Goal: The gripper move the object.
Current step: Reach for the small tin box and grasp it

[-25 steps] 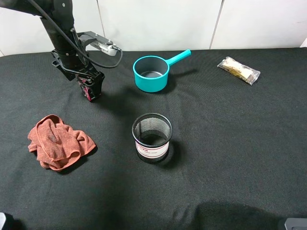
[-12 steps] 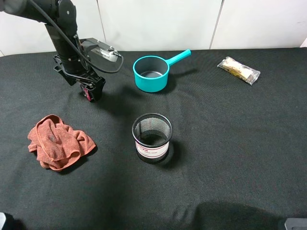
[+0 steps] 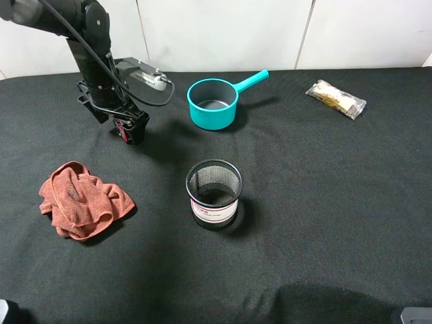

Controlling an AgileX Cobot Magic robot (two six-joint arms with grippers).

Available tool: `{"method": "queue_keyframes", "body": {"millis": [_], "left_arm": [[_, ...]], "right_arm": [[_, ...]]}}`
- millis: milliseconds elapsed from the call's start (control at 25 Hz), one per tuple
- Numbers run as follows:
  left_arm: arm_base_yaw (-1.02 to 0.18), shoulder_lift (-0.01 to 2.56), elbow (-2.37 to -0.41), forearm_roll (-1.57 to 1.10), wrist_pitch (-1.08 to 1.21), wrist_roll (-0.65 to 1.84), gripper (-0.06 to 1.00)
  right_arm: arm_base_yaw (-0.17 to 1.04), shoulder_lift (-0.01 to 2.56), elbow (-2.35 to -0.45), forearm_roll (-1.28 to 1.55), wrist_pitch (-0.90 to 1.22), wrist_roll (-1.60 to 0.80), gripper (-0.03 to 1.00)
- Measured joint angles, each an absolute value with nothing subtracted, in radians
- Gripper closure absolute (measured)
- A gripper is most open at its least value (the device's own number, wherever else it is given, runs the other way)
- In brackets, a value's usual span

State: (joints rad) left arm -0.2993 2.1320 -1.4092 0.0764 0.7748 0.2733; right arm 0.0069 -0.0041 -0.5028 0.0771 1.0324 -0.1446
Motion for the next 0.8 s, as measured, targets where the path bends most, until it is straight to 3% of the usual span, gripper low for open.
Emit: {"method": "queue_keyframes", "body": {"millis": [560, 800], "left_arm": [[-0.299, 2.151, -1.409, 0.075, 0.766, 0.273, -0.03], [-0.299, 2.151, -1.409, 0.075, 0.752, 0.273, 0.12]], "right_arm": [[0.007, -0.004, -0.503, 0.077, 1.032, -0.145, 0.27], [0.007, -0.004, -0.503, 0.077, 1.032, -0.145, 0.27]]}}
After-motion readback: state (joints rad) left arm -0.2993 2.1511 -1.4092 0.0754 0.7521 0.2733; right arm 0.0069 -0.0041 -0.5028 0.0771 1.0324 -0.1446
